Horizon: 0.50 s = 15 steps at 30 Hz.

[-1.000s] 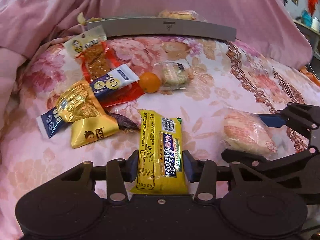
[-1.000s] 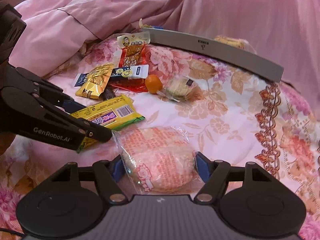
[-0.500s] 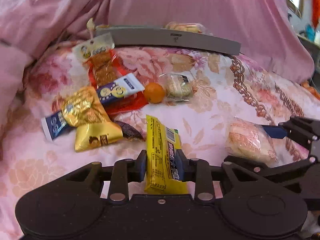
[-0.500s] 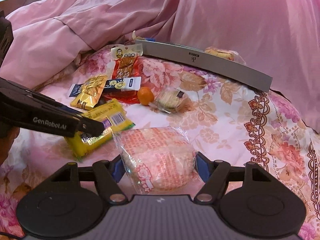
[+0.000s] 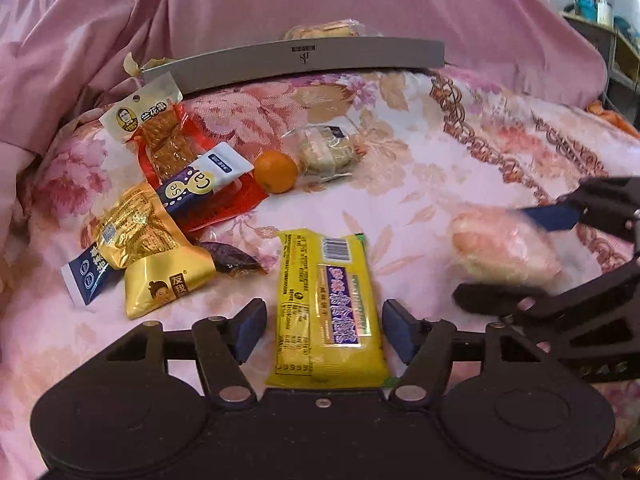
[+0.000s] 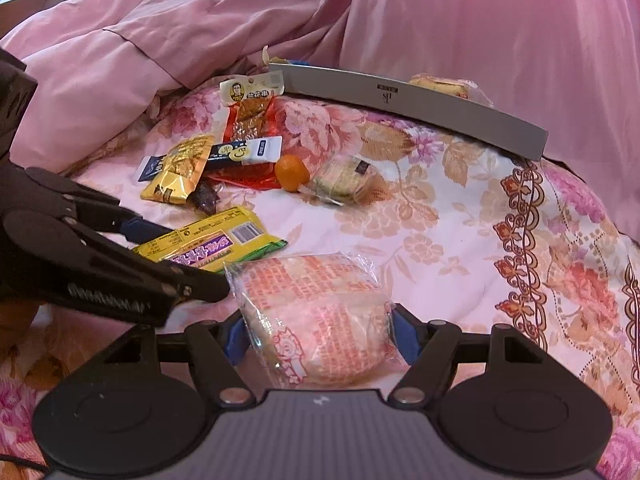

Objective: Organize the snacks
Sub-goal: 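Lift the yellow wafer bar and pink bun toward the grey tray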

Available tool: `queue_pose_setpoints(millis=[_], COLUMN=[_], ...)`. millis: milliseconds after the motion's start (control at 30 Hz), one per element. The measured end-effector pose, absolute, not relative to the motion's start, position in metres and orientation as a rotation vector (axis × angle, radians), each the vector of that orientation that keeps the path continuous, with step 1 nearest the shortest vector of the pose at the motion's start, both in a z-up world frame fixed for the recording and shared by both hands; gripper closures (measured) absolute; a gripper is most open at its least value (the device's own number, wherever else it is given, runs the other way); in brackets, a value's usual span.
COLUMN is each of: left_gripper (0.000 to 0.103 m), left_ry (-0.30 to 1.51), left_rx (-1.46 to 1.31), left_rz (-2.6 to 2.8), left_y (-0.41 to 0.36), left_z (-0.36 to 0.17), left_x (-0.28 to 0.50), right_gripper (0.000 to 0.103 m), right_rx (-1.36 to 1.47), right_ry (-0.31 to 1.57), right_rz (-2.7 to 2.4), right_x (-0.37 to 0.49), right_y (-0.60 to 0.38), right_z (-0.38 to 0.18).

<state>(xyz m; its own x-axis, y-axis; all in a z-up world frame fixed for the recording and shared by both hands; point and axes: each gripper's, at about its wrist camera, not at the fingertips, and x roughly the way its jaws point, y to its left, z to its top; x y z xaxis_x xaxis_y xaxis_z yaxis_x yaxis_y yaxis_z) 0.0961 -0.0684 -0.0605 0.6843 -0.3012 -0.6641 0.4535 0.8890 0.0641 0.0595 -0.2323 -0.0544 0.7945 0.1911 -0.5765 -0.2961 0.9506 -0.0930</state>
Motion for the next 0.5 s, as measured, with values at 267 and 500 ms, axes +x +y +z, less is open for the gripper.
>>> queue_pose_setpoints(millis=[267,500], left_gripper=[0.054,0.054], left_ry=[0.671,0.696], left_rx=[0.318,0.111], left_rz=[-0.441,-0.456], left_y=[-0.074,-0.057], left_z=[-0.06,-0.057], left_x=[0.09,0.094], right_gripper=[0.029,0.029], right_rx=[-0.175,-0.191], right_ry=[0.59,0.57], right_rz=[0.254,0.256], right_x=[0.056,0.053], right_y=[-0.236,-0.235], right_z=[-0.052,-0.051])
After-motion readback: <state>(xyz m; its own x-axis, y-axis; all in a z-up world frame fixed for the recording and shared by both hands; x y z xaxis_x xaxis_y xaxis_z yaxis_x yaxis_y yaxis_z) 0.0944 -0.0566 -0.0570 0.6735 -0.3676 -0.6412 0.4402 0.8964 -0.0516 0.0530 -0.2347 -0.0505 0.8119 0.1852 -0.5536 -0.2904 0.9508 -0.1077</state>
